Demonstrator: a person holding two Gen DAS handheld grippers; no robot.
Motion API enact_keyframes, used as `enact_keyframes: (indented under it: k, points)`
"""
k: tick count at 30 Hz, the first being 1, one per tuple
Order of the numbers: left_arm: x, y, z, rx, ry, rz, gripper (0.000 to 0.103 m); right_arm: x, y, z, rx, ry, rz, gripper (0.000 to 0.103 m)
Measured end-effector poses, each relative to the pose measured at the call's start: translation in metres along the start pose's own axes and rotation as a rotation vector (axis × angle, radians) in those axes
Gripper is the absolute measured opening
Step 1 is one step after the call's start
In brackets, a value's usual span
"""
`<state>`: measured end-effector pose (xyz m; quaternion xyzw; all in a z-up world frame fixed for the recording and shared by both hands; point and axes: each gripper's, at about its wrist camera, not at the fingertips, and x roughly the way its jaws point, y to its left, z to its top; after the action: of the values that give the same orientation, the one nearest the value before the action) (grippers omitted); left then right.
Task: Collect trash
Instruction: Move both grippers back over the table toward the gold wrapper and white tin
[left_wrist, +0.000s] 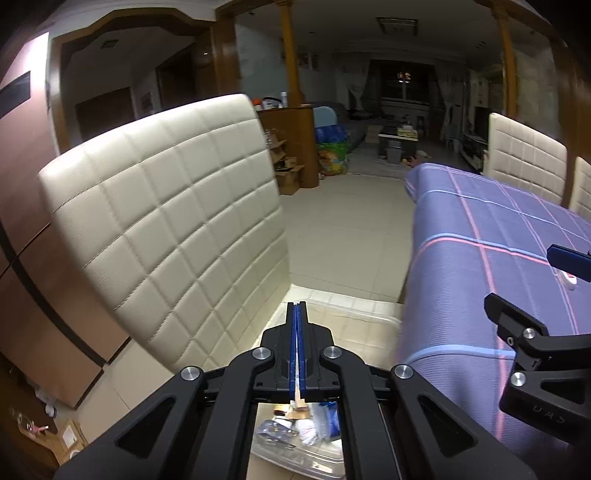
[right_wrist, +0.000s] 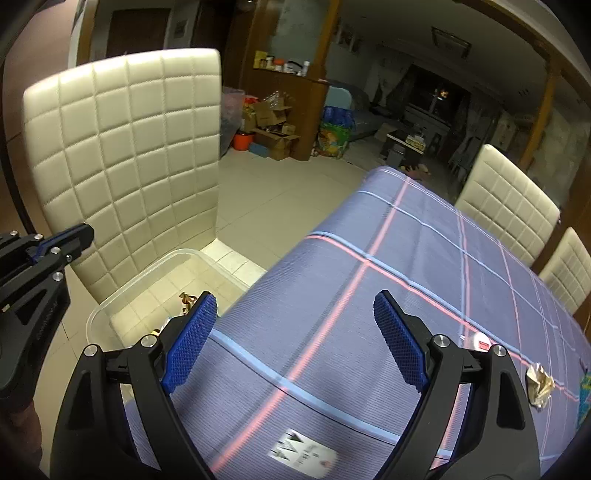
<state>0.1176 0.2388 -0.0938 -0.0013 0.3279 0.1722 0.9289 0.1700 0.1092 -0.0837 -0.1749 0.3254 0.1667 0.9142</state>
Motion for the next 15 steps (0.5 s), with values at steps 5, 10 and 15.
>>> enact_keyframes:
  k: [5,10,15]
  points:
    - [-0.004,-0.023,0.016,-0.008,0.031,-0.096,0.002,-0.017,-0.034,-0.009,0.04,-0.031,-0.047,0.087]
    - [-0.01,-0.069,0.028,0.01,0.066,-0.258,0.003,-0.031,-0.085,-0.022,0.131,-0.04,-0.09,0.094]
    - [-0.031,-0.139,0.027,0.096,-0.049,-0.322,0.002,-0.035,-0.15,-0.045,0.245,-0.008,-0.147,0.095]
